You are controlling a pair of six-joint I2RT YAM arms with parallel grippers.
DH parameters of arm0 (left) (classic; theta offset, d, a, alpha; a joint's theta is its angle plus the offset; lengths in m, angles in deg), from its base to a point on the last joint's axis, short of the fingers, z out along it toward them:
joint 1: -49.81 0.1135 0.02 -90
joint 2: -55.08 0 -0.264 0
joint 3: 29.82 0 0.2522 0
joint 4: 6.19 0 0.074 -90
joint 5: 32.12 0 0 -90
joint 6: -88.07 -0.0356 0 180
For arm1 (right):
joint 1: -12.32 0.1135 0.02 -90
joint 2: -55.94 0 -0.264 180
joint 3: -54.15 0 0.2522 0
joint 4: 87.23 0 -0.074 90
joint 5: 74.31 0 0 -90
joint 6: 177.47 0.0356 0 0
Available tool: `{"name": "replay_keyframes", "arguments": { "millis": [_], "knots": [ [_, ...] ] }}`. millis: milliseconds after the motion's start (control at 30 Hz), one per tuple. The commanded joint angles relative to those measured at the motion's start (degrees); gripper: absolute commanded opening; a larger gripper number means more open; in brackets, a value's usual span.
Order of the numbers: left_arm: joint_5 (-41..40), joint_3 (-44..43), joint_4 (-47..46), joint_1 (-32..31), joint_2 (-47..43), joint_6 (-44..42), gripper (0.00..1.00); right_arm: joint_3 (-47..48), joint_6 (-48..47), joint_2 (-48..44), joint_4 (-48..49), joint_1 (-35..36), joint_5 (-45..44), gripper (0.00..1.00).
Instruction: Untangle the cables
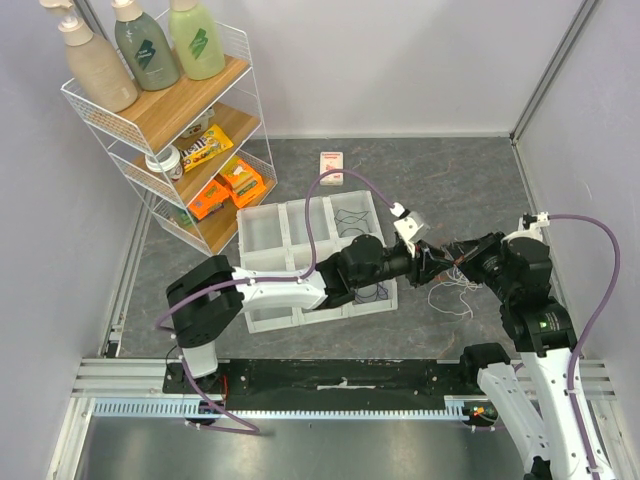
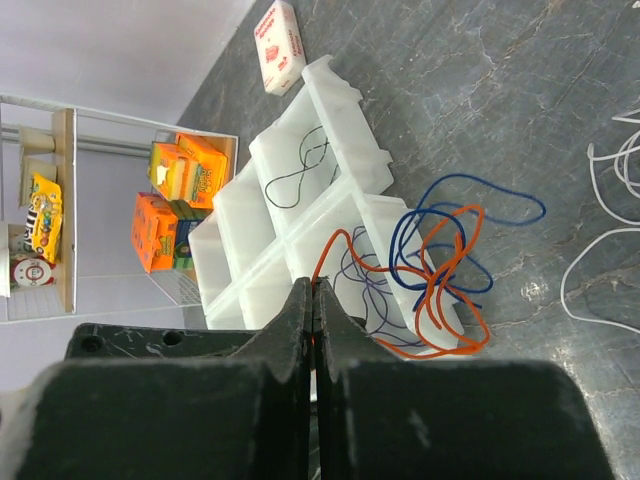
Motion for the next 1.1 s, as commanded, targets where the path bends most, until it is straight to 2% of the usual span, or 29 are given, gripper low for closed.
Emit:
{"name": "replay_keyframes", "arguments": {
  "millis": [0, 200, 233, 300, 433, 500, 767, 1067],
  "knots": [
    [0.8, -1.8, -2.8, -0.3, 1.1, -0.7, 0.31, 0.3, 1.8, -0.3, 2.1, -0.1, 1.0, 0.0],
    [3.9, -3.3, 1.7, -0.3, 1.1, -2.0, 0.03, -0.1, 1.3, -0.4, 2.2, 0.0, 0.0, 0.0],
    [3.8, -3.0, 2.1, -0.3, 0.6, -2.2, 0.02, -0.1, 0.8, -0.2, 2.2, 0.0, 0.1, 0.0],
    [3.5, -1.9, 2.7, -0.3, -0.5, -2.8, 0.02, -0.2, -2.1, 0.0, 2.3, 0.0, -0.4, 0.0],
    [3.9, 0.3, 4.3, -0.3, -3.1, -4.9, 0.02, -1.3, -9.1, -1.2, 2.2, -0.1, 0.0, 0.29],
    [4.3, 0.0, 6.9, -0.3, -3.6, -6.0, 0.02, -2.6, -11.5, -1.7, 2.8, -0.1, 2.7, 0.33],
    [9.0, 1.1, 8.6, -0.3, -4.3, -10.7, 0.02, -5.5, -9.8, 0.1, 3.5, 0.1, 11.2, 0.35],
    [10.5, 0.1, 11.1, -0.3, -4.1, -14.5, 0.02, -8.8, 0.7, 2.4, 6.5, 0.0, 20.9, 0.36]
  ]
}}
